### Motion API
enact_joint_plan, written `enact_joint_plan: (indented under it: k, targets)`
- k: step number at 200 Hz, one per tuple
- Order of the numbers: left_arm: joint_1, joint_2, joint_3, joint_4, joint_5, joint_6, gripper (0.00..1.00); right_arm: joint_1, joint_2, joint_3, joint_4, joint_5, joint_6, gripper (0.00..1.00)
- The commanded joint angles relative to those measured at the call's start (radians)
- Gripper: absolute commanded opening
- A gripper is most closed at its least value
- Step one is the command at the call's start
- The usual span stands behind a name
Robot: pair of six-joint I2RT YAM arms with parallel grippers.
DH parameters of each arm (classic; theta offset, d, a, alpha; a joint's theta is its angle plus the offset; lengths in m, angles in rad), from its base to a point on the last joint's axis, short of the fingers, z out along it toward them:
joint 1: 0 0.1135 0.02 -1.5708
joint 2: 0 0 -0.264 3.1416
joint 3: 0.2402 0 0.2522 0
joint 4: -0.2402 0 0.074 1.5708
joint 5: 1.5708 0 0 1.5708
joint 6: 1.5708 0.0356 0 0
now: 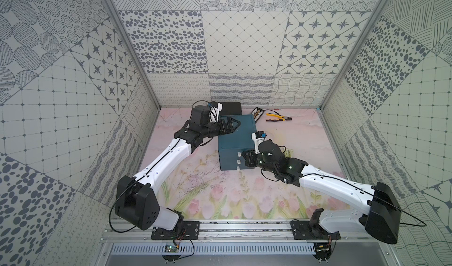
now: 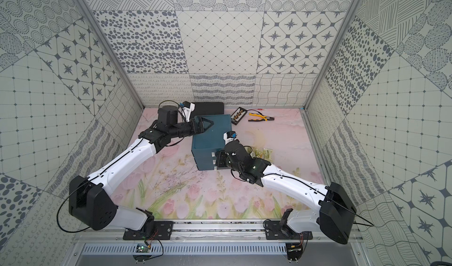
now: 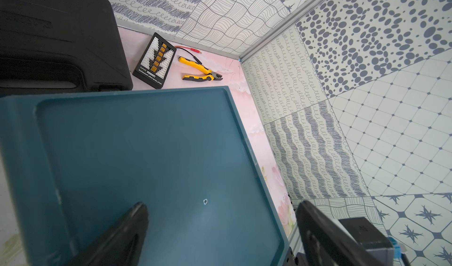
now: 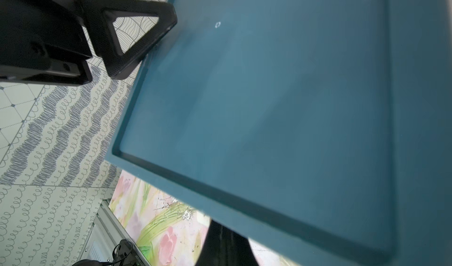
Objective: Take the cookies out of the drawer
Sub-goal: Close the drawer in the storage box, then open the drawer in the storage box.
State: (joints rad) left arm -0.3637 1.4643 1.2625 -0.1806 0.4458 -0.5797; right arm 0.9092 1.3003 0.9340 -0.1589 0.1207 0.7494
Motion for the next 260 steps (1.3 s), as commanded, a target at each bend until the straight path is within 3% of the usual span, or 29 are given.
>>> enact_joint_plan:
  k: [1,26,43,71,120,155,260]
  targets:
    - [0.005,-0.018,-0.027,-0.145,0.019,-0.008,0.99,-0.006,-0.007,0.015,0.11,0.066,0.004,0.04]
    - [0.005,-0.044,-0.034,-0.149,0.019,-0.006,0.99,-0.005,-0.025,-0.02,0.143,0.069,0.012,0.05]
    - [0.005,-0.068,-0.034,-0.158,0.016,0.0,0.99,-0.001,-0.055,-0.042,0.173,0.058,0.006,0.12]
    - [0.006,-0.126,-0.045,-0.181,-0.026,0.024,0.99,0.03,-0.147,-0.113,0.18,0.152,0.005,0.18]
    - [0.008,-0.186,-0.112,-0.173,-0.056,0.013,0.99,0.073,-0.25,-0.326,0.352,0.234,0.15,0.25]
    - [0.007,-0.17,-0.146,-0.129,-0.012,-0.037,0.99,0.118,-0.19,-0.43,0.551,0.244,0.223,0.3]
    - [0.007,-0.157,-0.16,-0.105,0.008,-0.059,0.99,0.12,0.075,-0.438,0.837,0.168,0.344,0.32]
